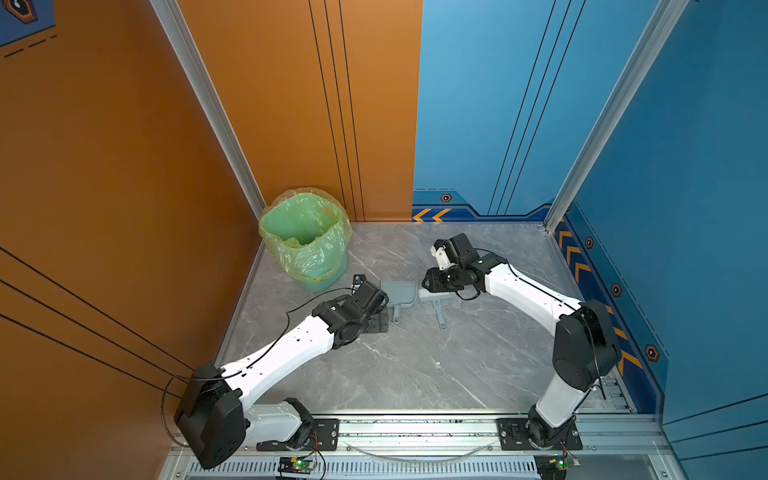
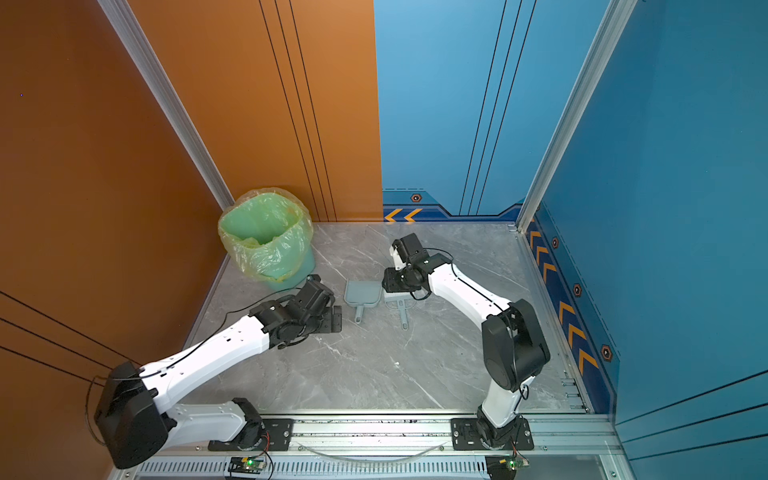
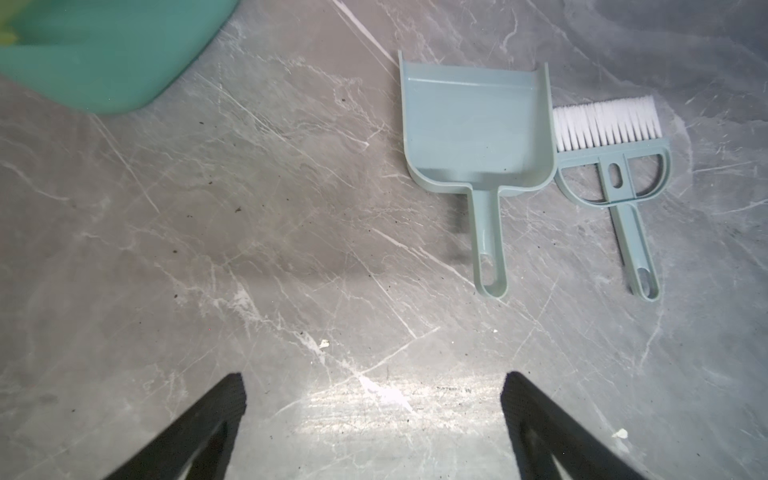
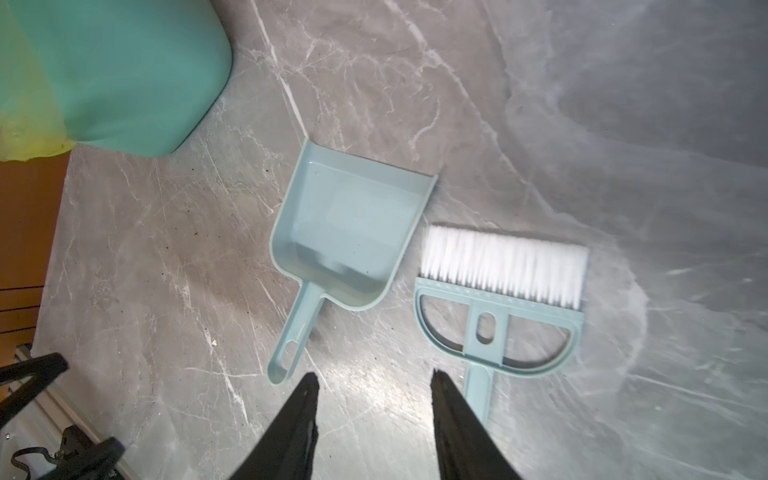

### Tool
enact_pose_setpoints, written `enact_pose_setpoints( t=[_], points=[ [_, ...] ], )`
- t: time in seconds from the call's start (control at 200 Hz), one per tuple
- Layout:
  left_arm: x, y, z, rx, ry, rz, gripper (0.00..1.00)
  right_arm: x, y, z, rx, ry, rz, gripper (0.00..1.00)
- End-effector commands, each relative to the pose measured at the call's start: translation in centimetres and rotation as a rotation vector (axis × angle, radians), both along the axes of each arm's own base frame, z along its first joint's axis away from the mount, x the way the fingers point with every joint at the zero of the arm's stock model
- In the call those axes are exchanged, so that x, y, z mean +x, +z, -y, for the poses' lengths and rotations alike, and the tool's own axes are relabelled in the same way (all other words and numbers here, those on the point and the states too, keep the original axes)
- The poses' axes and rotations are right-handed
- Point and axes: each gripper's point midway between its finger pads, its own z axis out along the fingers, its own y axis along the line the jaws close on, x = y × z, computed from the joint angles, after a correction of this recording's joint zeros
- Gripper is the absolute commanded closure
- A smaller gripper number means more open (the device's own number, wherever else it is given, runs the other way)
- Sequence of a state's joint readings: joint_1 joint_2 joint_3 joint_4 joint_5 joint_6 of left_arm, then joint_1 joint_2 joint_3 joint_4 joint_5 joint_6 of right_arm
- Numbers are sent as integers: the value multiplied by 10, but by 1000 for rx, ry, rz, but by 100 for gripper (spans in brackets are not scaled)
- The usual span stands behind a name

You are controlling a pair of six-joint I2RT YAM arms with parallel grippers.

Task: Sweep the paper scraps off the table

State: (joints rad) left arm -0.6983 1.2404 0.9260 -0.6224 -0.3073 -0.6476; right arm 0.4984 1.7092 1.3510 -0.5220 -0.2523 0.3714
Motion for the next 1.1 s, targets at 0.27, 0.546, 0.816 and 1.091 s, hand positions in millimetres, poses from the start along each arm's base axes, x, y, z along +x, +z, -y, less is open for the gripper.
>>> enact_pose_setpoints(
  t=[0.27, 0.546, 0.816, 1.091],
  points=[
    [-8, 17, -45, 128, 27, 111, 2, -21, 11, 63, -120, 31, 78, 51],
    [-13, 31, -73, 242, 21, 216, 2, -22, 28, 110, -170, -38, 227, 50],
    [-10, 44, -113, 365, 120, 437, 2, -17, 31, 150, -136, -157, 326, 50],
    [-11, 42, -134, 358, 146, 675, 2, -16, 15, 162, -117, -176, 408, 49]
  ],
)
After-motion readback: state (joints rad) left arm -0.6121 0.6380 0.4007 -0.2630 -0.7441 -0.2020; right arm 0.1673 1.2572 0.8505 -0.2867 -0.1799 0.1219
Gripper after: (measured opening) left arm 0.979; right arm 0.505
